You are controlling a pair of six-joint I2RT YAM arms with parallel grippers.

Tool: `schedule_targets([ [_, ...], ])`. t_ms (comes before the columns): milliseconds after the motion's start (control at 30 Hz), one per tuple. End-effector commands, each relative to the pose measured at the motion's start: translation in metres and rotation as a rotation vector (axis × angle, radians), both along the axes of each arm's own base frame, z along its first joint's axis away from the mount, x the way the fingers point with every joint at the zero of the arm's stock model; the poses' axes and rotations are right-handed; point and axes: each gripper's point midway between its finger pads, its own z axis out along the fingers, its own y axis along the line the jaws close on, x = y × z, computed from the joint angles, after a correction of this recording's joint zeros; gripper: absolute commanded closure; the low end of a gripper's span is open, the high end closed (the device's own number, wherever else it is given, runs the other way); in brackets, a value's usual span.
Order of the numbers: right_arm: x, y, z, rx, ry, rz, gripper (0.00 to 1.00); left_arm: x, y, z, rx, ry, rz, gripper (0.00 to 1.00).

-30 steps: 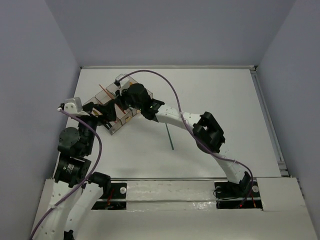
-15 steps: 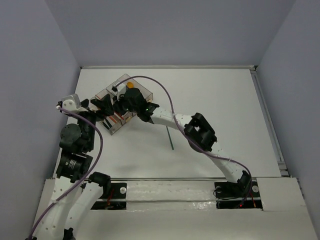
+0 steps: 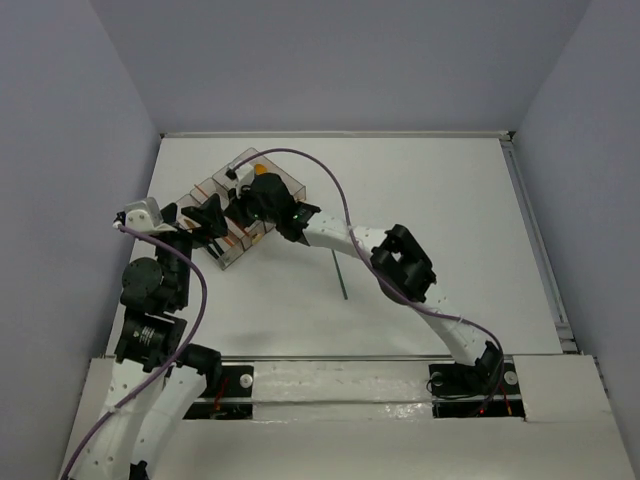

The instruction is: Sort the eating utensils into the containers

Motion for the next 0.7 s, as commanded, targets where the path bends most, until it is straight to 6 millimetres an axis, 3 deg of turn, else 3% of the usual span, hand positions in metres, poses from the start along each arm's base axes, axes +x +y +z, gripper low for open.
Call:
schedule_targets([
  [0,0.026,-0.029,0.086,0.108,-0.103,-0.088,1.0,-0.006,0.001,0.014,-0.013,-0.076,-0.004,0.01],
  [133,0.06,-0.064,0.091,0.117,-0.072,-0.148,1.0,-0.005,0.0,0.007,-0.015,-0.07,-0.008,0.01],
  [367,0.093,-0.089,0.074,0.093,-0.048,-0.188,1.0,-0.002,-0.002,0.004,-0.012,-0.065,-0.014,0.01],
  [667,0.104,-0.111,0.087,0.094,-0.077,-0.218,1.0,0.004,-0.002,-0.001,-0.001,-0.048,-0.003,0.01],
])
